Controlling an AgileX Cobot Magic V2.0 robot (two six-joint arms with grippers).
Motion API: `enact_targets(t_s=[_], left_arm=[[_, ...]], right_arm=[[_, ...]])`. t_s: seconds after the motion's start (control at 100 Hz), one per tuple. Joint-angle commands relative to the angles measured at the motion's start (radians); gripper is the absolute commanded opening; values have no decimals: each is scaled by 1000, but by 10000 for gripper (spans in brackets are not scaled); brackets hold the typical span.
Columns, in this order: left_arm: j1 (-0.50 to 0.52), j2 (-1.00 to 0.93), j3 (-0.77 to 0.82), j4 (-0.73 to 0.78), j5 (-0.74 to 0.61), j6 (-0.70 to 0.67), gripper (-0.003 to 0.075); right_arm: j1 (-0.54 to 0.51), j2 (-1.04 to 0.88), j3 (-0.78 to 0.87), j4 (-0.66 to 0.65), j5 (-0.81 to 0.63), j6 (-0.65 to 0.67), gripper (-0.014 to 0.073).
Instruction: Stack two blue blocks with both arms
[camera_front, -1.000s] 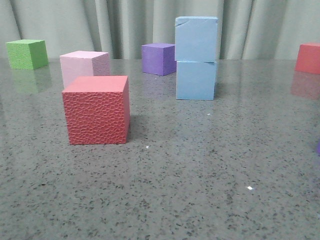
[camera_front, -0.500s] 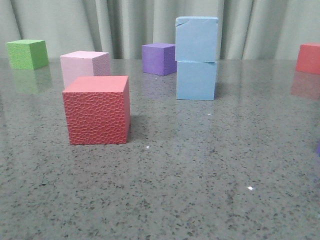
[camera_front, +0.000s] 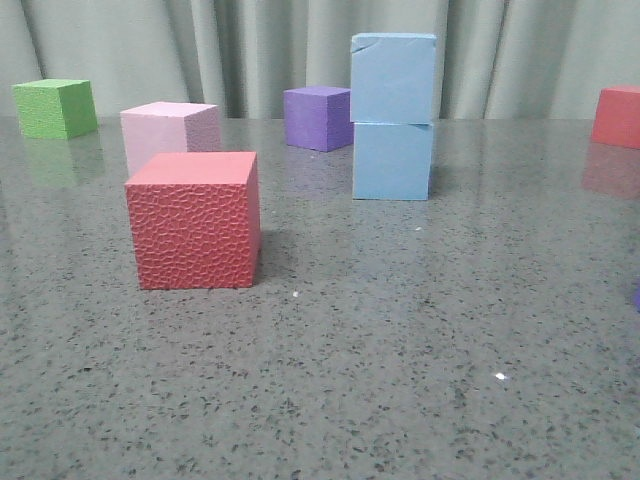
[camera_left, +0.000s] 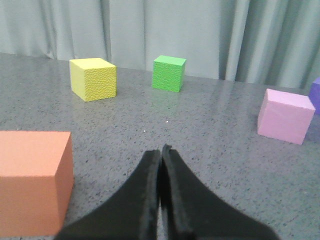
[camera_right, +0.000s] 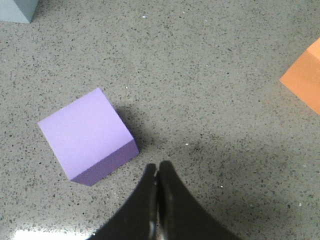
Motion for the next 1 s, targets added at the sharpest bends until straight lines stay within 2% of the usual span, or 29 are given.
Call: enact_targets(t_s=[0.0,0.5,0.99], left_arm=[[21,-39,23,-27,-95,25,-19],[19,-37,142,-25,-199,25,-19],[-97,-37,154,3,-230,25,-19]], right_arm=[[-9,1,-22,-6,-51,-5,-69],[-9,1,-22,-6,-49,-5,-69],[-9,1,-22,-6,-49,-5,-69]])
